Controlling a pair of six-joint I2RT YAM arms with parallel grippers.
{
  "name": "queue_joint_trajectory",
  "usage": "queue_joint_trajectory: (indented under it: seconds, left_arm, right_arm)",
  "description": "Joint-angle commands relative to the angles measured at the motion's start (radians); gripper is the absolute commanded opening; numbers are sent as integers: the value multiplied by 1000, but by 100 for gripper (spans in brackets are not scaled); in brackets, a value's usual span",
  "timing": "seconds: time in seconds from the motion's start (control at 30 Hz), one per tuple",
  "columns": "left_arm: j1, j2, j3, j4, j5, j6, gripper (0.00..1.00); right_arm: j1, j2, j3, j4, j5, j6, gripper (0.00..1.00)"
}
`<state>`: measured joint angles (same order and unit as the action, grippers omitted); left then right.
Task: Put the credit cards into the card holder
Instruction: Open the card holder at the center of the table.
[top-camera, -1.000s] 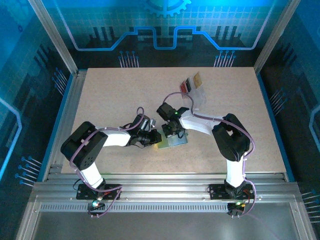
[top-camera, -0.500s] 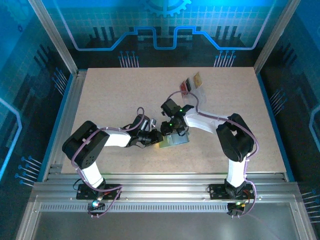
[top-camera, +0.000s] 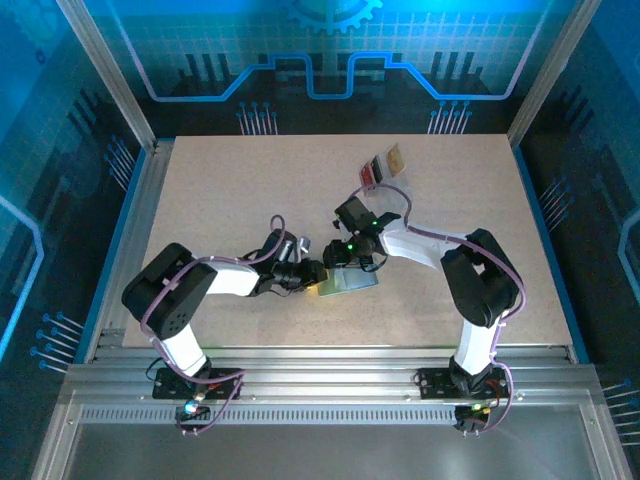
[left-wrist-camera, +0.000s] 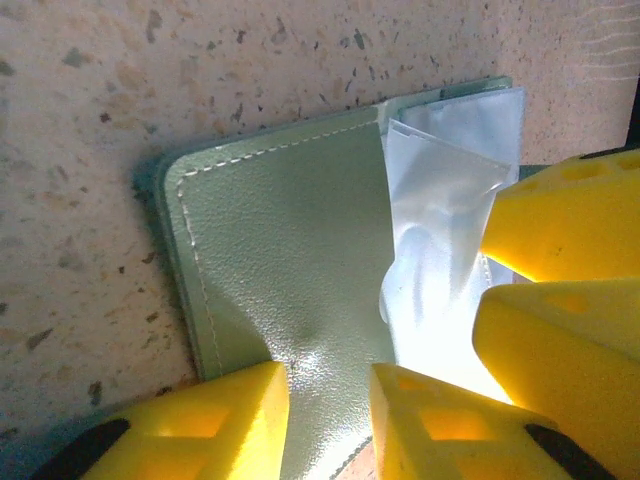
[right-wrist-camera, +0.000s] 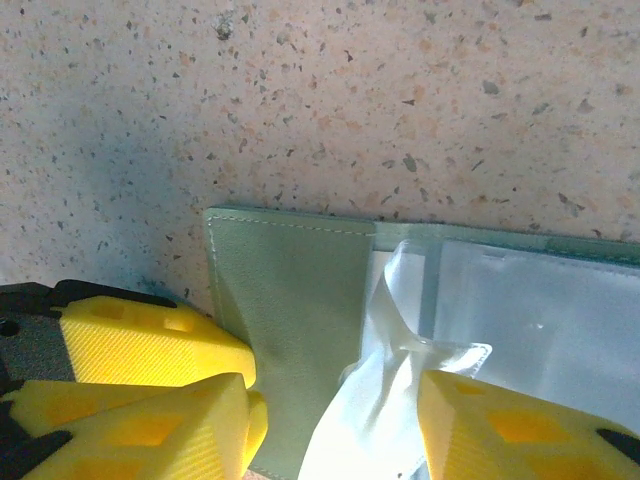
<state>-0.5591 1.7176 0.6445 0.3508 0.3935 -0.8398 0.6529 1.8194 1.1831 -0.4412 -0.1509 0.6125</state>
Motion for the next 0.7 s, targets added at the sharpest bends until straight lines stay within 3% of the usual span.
queue_joint_trajectory:
  seconds: [0.0,0.2,0.5,0.67]
  left_arm:
    - [-25,-8,-30,-40,48,64,35]
    - [-24,-122,-67,-62,50,73,40]
    - [-24,-320,-150,-65,90,18,41]
    - [-24,-508,-201,-174,50,25,52]
  right_arm:
    - [52,-12,12,203,-184,66,51]
    - [45,-19,10,179,-127,88,51]
    - [65,22,52,186,-157,95,52]
    - [86,54,110,146,-129,86,53]
